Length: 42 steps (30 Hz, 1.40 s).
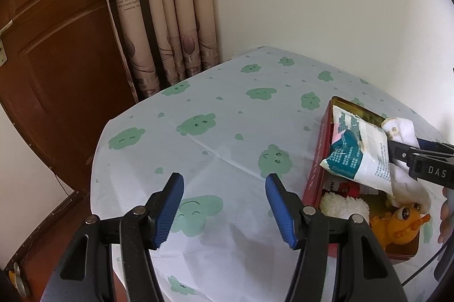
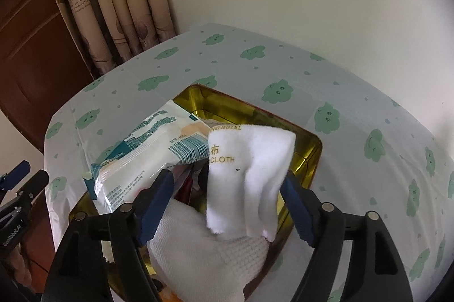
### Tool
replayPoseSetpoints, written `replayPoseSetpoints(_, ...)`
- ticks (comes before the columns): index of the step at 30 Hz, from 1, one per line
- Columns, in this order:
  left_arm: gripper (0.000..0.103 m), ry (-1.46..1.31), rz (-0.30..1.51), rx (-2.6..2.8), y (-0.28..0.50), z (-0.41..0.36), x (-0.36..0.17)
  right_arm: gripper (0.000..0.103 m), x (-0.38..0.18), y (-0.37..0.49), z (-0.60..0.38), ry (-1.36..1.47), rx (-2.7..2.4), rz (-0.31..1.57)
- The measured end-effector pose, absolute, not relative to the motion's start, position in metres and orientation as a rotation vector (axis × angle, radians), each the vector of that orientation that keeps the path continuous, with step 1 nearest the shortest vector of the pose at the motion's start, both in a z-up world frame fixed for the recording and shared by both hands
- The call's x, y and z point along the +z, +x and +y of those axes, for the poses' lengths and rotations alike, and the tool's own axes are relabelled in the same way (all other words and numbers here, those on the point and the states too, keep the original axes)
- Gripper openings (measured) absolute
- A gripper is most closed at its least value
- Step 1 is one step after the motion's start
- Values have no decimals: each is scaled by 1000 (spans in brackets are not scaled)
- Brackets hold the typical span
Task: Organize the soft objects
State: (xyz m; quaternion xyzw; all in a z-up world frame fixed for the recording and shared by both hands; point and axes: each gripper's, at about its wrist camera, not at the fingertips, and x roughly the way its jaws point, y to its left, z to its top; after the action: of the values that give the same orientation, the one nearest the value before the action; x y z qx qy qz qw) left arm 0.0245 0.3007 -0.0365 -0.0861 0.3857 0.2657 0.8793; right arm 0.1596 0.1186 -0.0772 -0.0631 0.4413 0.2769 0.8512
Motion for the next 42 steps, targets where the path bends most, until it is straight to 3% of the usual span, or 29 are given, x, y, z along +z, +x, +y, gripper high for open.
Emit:
replayPoseSetpoints(11,62,-163,806,531,28,293,-41,80,-63,153,115,-114,588,904)
replayPoseSetpoints(14,62,-163,804,526,27,292,-41,89,-56,145,115,-133,590,877)
replayPoseSetpoints(27,62,-166,805,509,28,289,-40,91,-24,105,95,-93,599,809)
replayPoseSetpoints(42,62,-125,793,488,30,274,-36,98,-44,42,86,-174,546,797)
